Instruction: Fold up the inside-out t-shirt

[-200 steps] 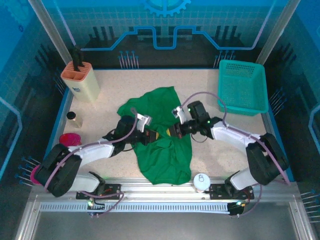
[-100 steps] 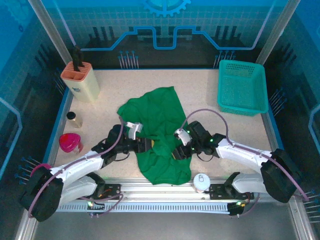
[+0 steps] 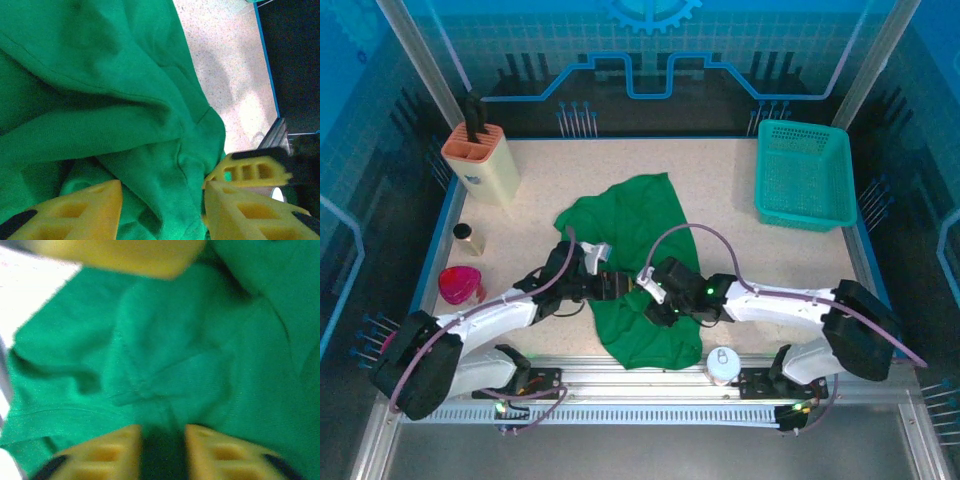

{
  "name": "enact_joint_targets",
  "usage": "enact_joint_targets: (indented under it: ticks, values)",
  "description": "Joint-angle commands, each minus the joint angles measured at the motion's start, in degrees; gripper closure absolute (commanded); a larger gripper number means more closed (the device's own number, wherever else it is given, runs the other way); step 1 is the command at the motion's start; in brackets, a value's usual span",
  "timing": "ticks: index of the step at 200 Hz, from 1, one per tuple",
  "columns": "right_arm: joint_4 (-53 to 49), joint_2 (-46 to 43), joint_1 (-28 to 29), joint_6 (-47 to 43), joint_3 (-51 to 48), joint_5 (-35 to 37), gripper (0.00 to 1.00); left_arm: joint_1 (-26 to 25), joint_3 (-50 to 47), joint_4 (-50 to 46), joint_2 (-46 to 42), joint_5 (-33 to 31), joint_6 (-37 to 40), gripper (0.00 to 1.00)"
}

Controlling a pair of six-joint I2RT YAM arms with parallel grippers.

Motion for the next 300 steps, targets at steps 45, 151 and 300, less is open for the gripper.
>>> enact_joint_targets:
  ticks: [45, 151, 300]
  values:
    - [9.38, -11.36, -15.61, 9.19, -5.05, -20.38, 1.0, -6.79, -4.05, 3.45, -7.69, -6.58, 20.41, 0.49]
    - [10.73, -12.43, -23.2, 7.89, -6.42, -31.12, 1.0, -13.28, 2.2, 9.85, 6.61, -20.24, 38.26, 0.53]
    - [22.34, -21.13, -23.26, -20.83, -14.53, -15.27, 0.63, -2.5, 17.39, -18.66, -2.75, 18.59, 13.87, 1.0]
